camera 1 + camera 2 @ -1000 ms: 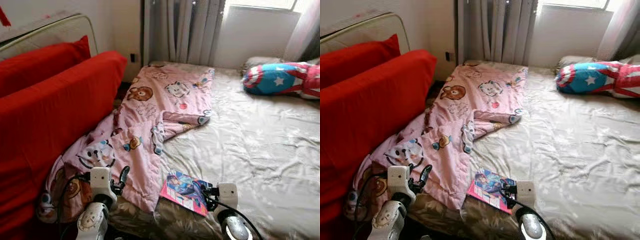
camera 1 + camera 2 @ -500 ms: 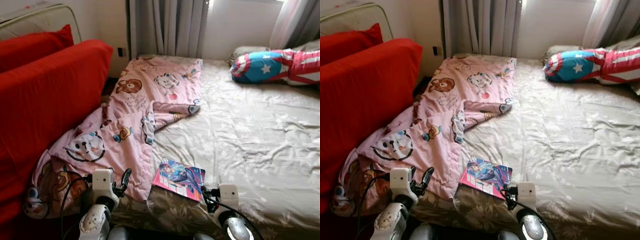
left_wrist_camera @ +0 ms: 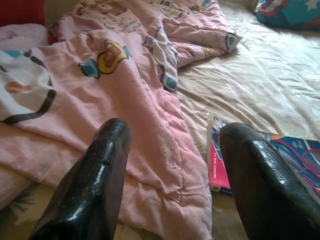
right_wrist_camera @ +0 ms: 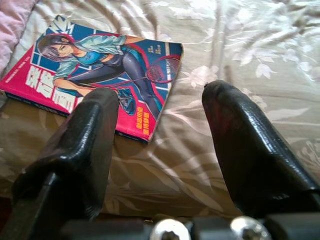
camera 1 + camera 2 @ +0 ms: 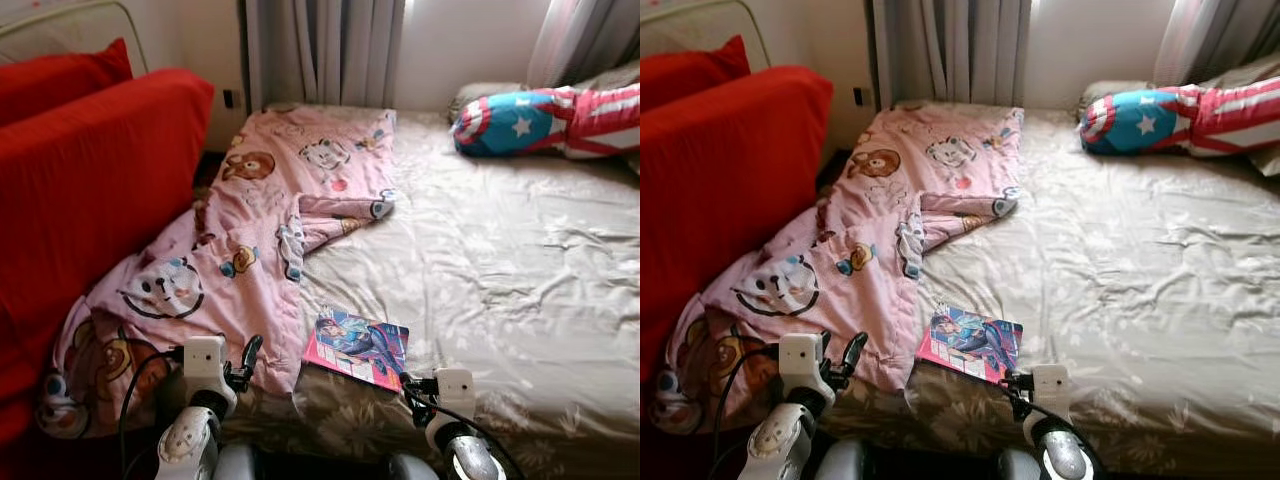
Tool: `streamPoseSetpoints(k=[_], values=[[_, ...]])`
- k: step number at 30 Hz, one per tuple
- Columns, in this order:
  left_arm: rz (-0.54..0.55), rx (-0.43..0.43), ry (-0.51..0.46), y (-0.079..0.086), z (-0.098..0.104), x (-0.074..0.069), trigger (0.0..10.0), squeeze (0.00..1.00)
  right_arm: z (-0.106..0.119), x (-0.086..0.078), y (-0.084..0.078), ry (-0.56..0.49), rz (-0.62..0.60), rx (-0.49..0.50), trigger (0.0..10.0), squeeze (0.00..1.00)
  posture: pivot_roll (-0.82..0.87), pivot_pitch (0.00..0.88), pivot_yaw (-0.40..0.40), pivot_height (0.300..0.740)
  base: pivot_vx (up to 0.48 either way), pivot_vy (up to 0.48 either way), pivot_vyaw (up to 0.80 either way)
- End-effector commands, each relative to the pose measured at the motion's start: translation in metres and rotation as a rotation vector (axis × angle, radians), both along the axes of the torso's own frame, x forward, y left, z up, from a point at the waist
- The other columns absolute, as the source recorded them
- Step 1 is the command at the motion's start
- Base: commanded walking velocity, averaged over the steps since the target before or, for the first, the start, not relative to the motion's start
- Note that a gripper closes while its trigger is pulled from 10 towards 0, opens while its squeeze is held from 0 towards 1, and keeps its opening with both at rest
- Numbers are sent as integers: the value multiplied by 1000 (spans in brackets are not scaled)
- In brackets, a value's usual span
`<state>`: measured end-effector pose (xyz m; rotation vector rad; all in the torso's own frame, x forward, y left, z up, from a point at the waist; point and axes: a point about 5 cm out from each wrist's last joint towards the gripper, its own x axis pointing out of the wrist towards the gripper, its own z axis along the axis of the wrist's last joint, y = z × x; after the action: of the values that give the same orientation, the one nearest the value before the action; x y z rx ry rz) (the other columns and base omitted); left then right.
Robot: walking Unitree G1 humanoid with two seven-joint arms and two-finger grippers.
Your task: Clean up the room
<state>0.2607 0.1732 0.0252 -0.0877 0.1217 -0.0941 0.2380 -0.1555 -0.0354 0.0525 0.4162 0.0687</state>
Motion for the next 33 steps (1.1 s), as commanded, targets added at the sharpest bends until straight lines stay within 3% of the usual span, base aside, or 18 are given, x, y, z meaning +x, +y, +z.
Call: streamPoseSetpoints(k=[1,14,27,33], values=[[-12,-5,3,-3,1,1,10000,0,1,1,-1,2,-7,-1,10000,0,-52,31,-41,617,0,0,0],[-23,-5,12,-5,0,1,10000,0,4,3,4,-38,19,-2,10000,0,-48,36,-38,617,0,0,0],[-39,-8,19,-10,0,1,10000,0,7,3,9,-65,29,6,10000,0,-49,39,-36,617,0,0,800],[-41,-8,20,-10,0,1,10000,0,7,3,9,-61,10,14,10000,0,-49,39,-35,617,0,0,265]])
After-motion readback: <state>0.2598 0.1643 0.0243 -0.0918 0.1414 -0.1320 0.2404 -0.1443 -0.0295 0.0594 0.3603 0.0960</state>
